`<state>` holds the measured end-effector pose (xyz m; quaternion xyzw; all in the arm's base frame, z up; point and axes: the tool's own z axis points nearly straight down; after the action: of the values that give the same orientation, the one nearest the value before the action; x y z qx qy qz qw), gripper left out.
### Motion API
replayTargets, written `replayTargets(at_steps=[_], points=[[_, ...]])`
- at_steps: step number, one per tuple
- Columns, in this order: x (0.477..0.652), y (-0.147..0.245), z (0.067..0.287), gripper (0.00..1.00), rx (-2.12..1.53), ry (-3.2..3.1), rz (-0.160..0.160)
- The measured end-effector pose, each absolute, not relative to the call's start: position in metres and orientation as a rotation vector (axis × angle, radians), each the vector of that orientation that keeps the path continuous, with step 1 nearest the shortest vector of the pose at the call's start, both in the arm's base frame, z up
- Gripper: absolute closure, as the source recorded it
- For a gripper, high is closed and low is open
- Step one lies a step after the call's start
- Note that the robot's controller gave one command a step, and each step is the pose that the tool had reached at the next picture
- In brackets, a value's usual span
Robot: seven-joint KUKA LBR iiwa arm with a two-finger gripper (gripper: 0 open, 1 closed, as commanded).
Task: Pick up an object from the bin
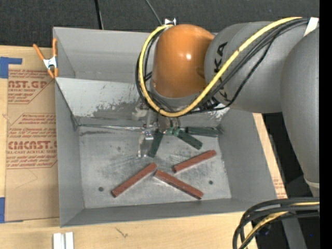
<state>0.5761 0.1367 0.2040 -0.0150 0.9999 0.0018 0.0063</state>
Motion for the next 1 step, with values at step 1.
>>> replayTargets(at_steps=[1], points=[[0.542, 0.1214, 0.1425, 0.0, -0.399, 3.113, 0.001]])
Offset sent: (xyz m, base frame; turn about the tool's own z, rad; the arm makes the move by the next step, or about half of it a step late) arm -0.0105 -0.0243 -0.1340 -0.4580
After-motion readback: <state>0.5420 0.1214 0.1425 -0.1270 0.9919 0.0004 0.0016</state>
